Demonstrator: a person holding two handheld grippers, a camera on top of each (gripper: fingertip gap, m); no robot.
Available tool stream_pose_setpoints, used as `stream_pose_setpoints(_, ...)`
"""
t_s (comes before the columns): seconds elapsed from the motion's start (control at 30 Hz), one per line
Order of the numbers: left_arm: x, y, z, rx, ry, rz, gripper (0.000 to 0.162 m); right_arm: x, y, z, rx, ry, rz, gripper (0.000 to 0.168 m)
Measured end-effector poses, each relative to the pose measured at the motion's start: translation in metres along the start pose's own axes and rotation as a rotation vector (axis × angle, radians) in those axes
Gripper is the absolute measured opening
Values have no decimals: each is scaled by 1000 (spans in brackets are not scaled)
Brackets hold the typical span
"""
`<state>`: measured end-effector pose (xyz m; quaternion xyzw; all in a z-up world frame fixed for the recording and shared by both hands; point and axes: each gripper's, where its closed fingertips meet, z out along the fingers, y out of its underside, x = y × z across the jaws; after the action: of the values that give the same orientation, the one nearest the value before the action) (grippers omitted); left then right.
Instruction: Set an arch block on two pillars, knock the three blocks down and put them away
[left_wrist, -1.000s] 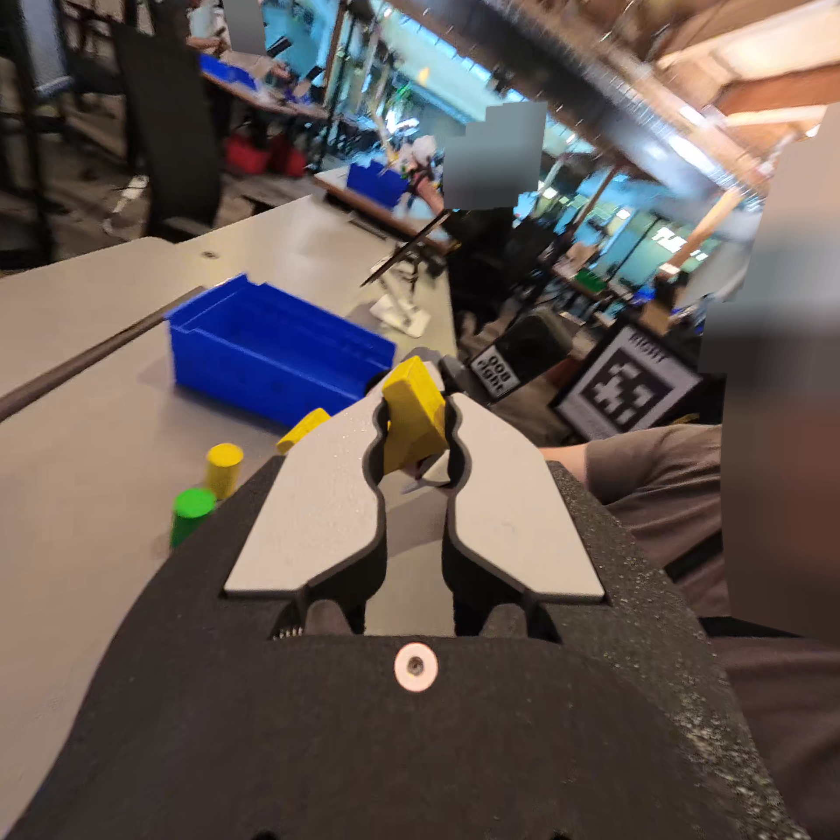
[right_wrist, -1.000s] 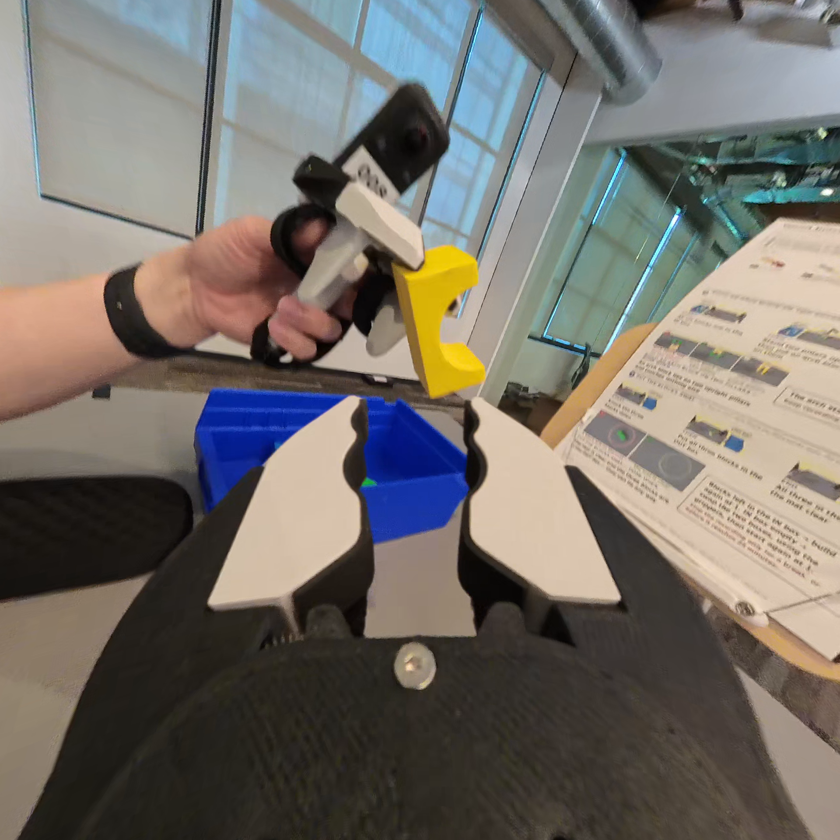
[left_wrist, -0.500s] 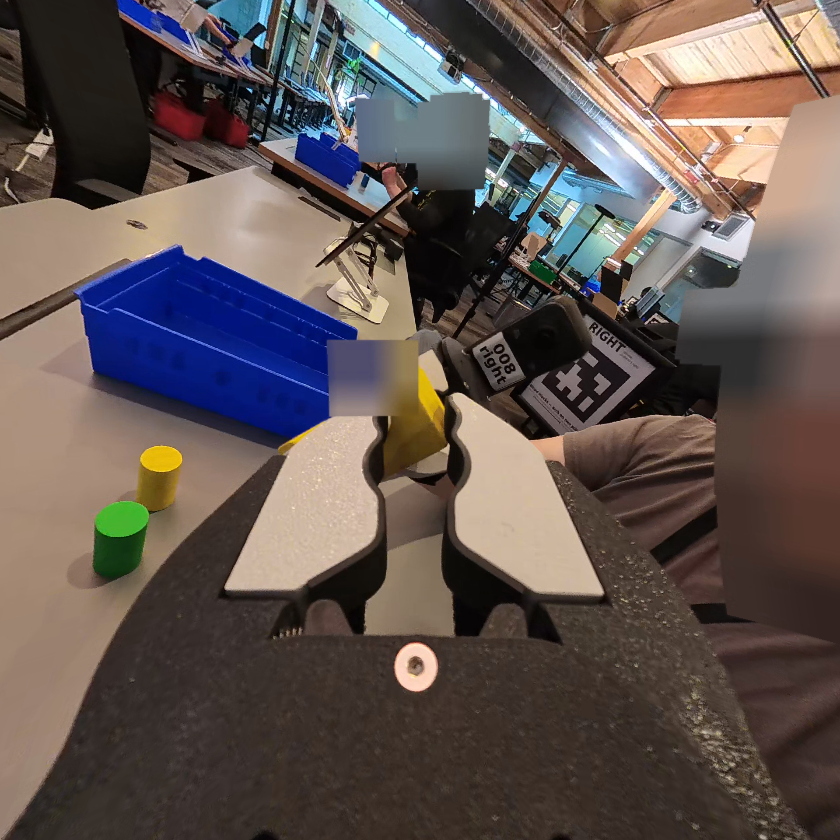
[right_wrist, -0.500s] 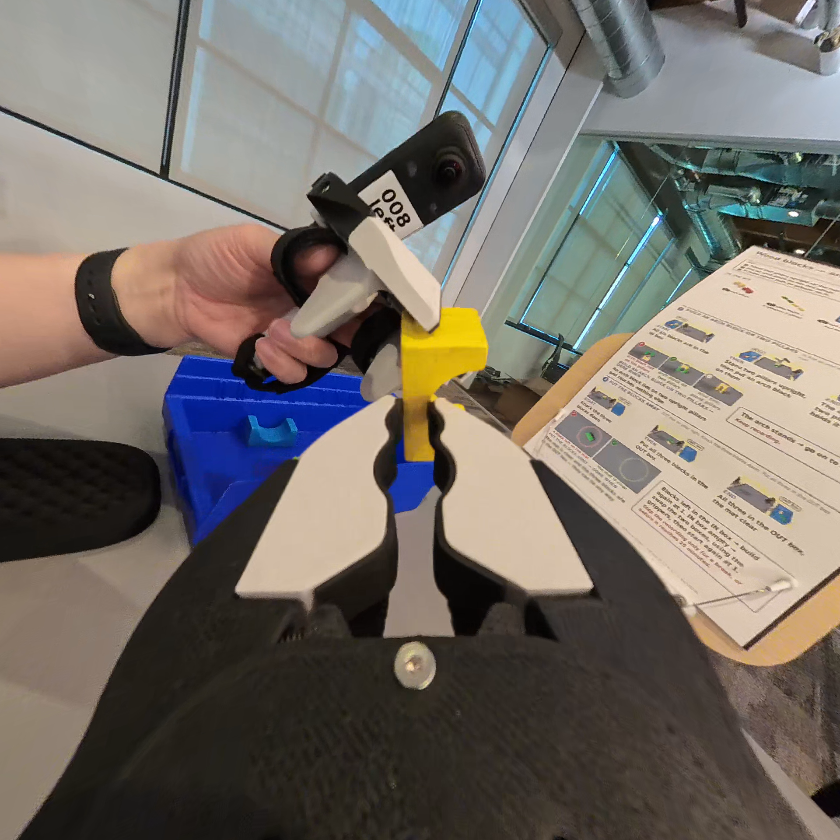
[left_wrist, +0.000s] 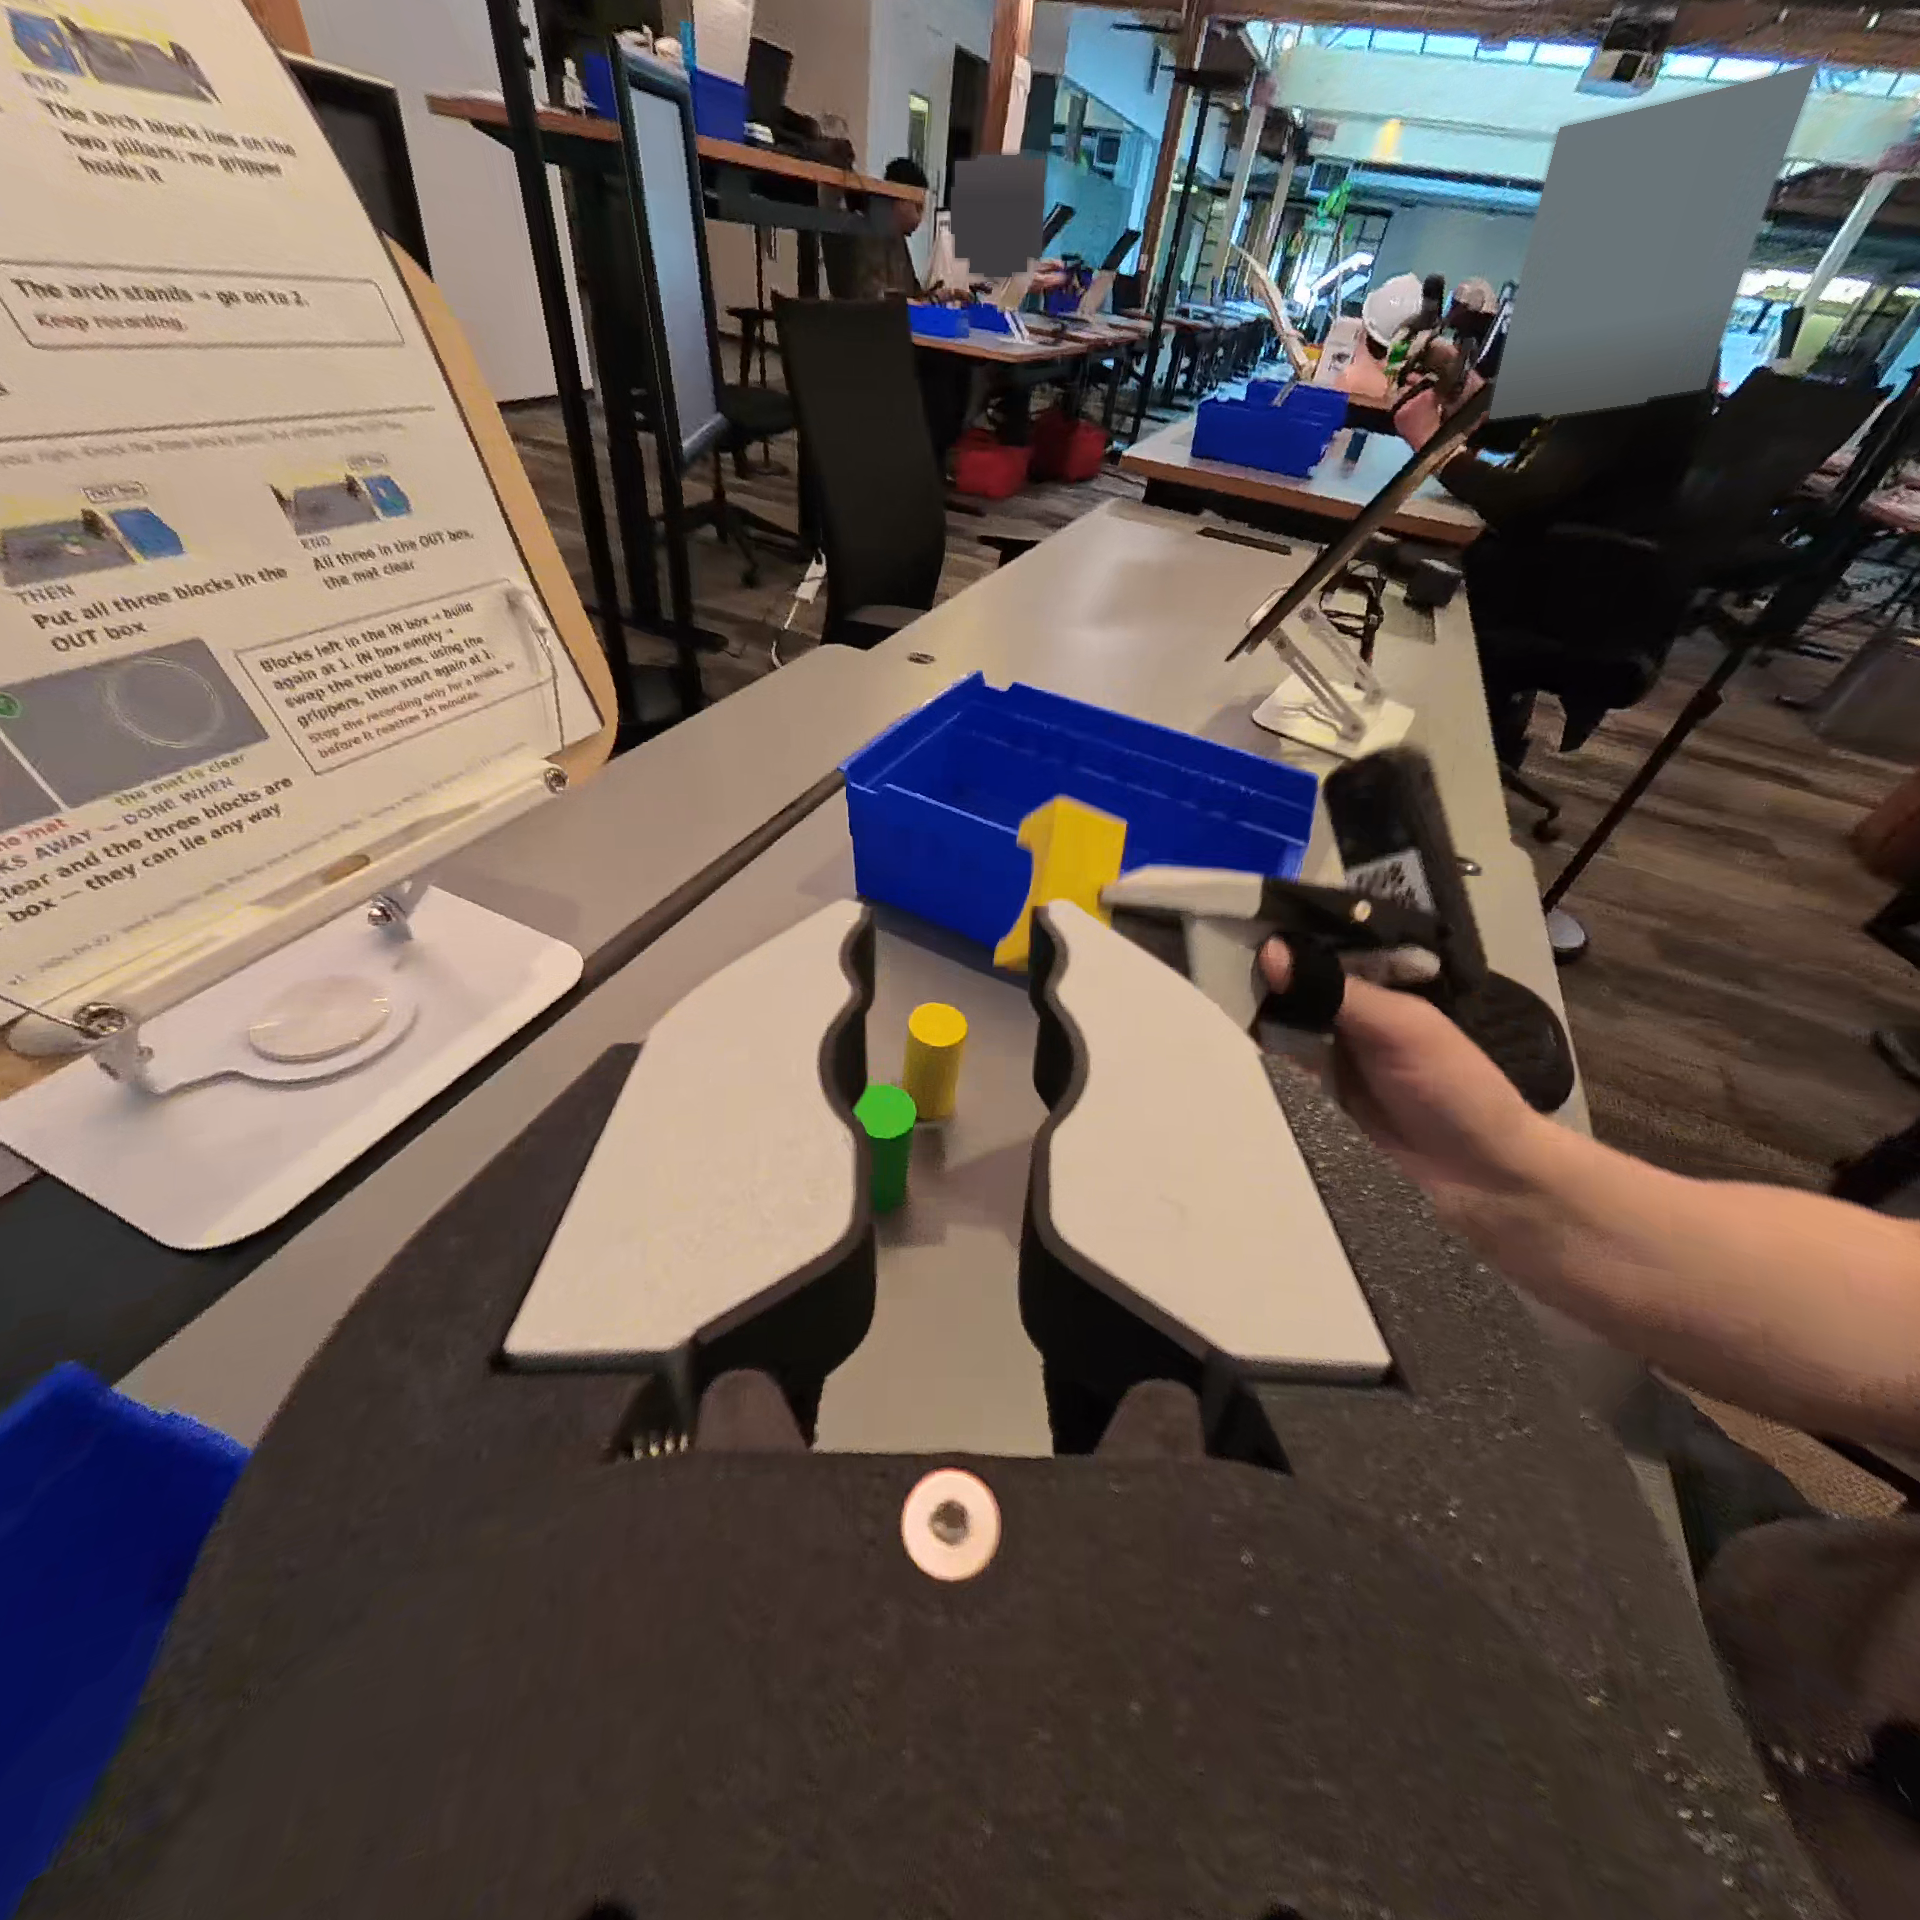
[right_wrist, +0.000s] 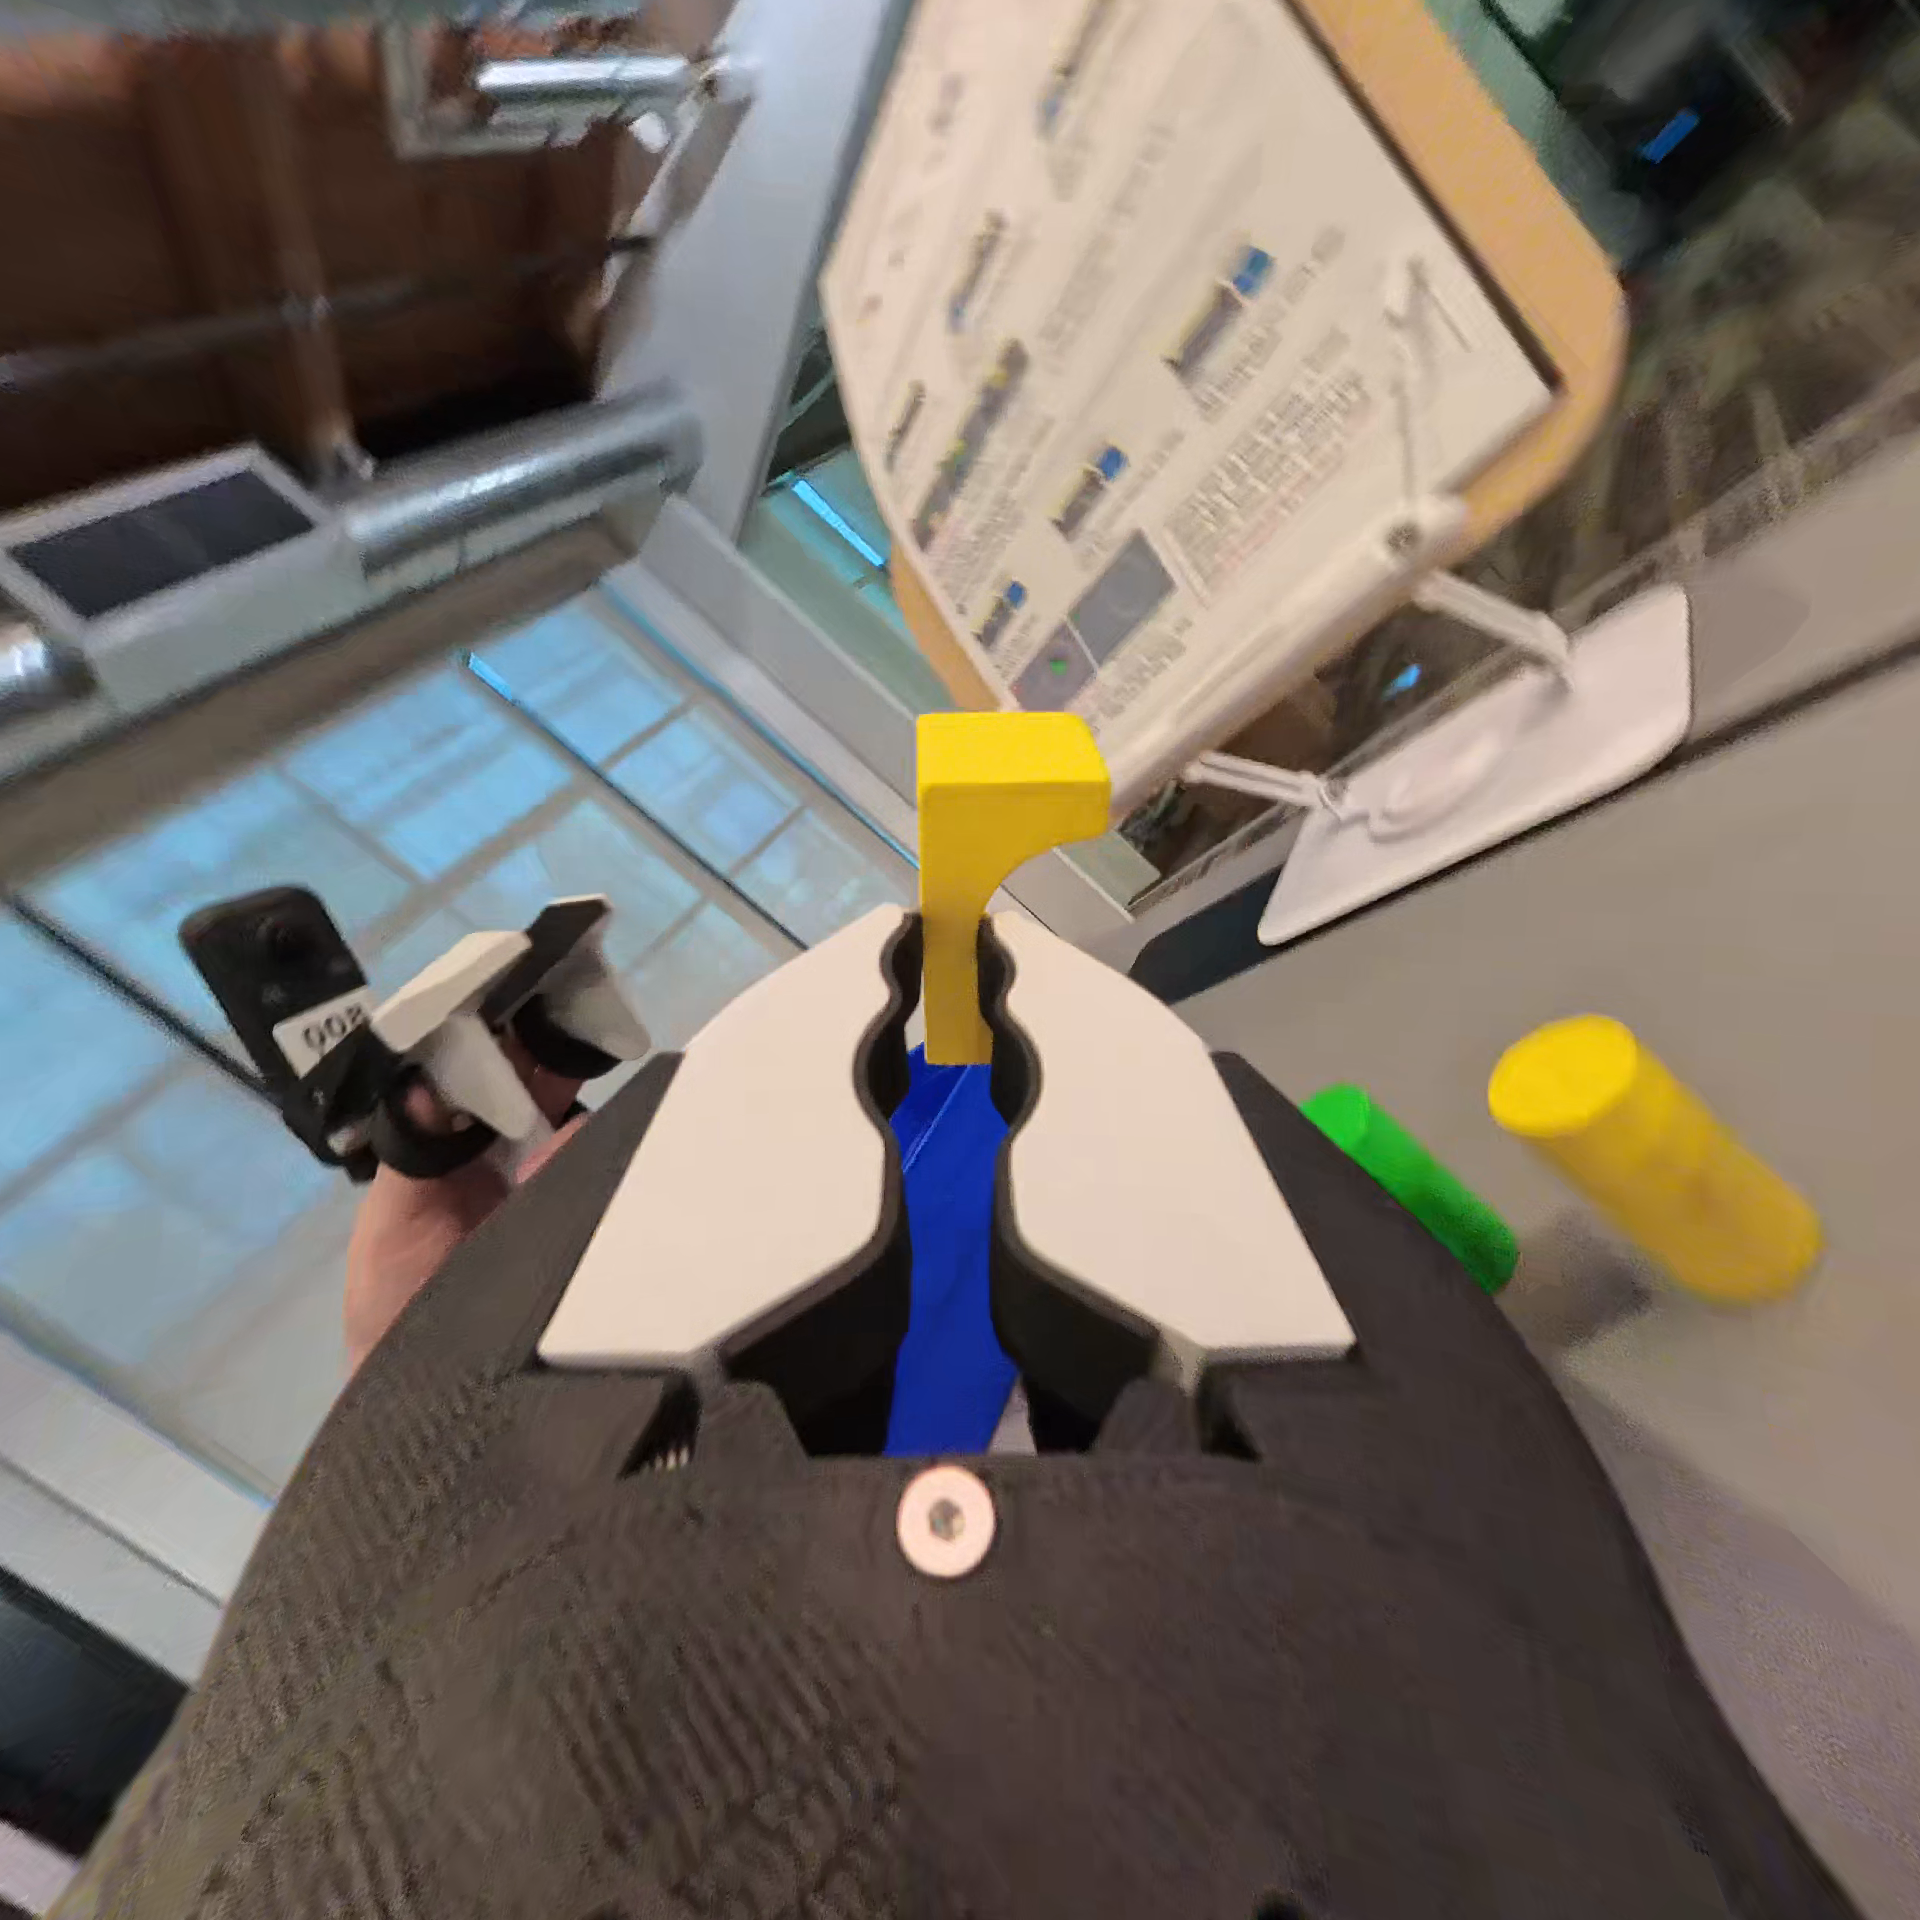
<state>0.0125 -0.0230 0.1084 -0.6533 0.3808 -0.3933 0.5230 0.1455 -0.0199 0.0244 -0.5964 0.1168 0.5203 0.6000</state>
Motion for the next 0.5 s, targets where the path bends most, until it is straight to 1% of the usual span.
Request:
stream_pose_setpoints(0.07,-6,-4,0,23,-6,0,28,16,15,2,16,47,136,11)
stream_pose_setpoints(0.2,-25,-6,-7,38,-97,52,26,34,26,8,97,84,379,11)
stream_pose_setpoints(0.33,-37,-4,-20,55,-155,67,19,49,30,13,163,137,470,11)
stream_pose_setpoints(0.4,-36,-6,-23,80,-143,47,16,57,34,16,188,153,516,11)
stream_pose_setpoints(0.5,-35,-4,-26,86,-131,35,15,71,39,16,218,202,526,11)
